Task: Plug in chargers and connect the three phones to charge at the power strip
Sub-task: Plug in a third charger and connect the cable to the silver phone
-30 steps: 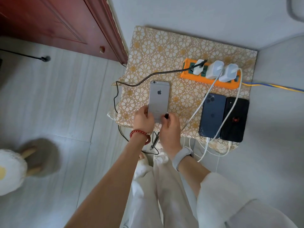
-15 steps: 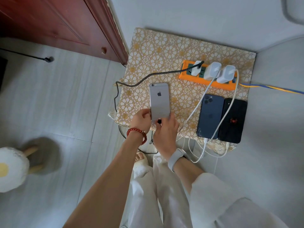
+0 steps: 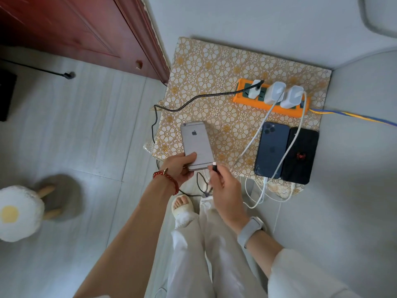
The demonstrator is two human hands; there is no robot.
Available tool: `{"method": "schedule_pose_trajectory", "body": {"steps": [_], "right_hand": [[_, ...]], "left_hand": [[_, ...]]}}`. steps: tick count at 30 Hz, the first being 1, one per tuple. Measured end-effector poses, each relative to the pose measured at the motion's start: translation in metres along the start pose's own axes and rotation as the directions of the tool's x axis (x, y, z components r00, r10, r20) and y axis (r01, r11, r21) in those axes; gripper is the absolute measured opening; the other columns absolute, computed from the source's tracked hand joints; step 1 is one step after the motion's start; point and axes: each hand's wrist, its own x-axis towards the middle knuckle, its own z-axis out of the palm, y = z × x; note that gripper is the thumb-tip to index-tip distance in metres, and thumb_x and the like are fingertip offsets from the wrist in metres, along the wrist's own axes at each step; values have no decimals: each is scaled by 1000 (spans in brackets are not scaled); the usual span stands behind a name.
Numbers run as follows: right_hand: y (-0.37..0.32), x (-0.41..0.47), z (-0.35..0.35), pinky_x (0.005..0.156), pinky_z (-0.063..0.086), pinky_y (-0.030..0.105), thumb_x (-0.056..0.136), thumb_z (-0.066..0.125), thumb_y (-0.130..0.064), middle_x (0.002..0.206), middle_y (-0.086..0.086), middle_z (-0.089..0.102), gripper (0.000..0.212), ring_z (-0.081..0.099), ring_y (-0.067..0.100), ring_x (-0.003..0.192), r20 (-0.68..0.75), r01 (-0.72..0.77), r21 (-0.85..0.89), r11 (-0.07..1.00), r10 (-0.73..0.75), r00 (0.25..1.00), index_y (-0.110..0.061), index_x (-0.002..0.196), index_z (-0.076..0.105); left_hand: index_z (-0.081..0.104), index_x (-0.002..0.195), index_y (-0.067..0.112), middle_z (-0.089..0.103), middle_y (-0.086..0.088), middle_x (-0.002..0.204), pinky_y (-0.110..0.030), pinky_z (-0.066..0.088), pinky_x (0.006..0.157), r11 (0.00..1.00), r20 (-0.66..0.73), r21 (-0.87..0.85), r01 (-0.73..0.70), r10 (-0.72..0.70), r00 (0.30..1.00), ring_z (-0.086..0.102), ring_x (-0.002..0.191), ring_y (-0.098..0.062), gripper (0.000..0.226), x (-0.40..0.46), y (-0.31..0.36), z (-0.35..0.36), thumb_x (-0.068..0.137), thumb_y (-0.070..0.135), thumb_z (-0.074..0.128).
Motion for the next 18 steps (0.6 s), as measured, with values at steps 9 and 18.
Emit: {"method": "schedule_pose_trajectory", "body": {"steps": [9,18], "right_hand": [[-23,0,3,61,34,36,87,54,-16,51,7,40,25,35,23,57,94,-269,141,953,257,962,1,67,56],[-26,6,-1,56,32,33,84,53,-14,51,7,41,29,35,19,52,88,-309,207,928,297,951,1,59,47]], "left_hand": [[56,71,9,56,-3,60,-14,45,41,983,-15,-183,9,-12,1000,50,54,-12,12,-13,3,6,83,11,59],[55,69,11,60,5,44,-13,44,40,985,27,-171,-32,38,999,55,39,-5,15,-14,2,10,84,11,57]]}}
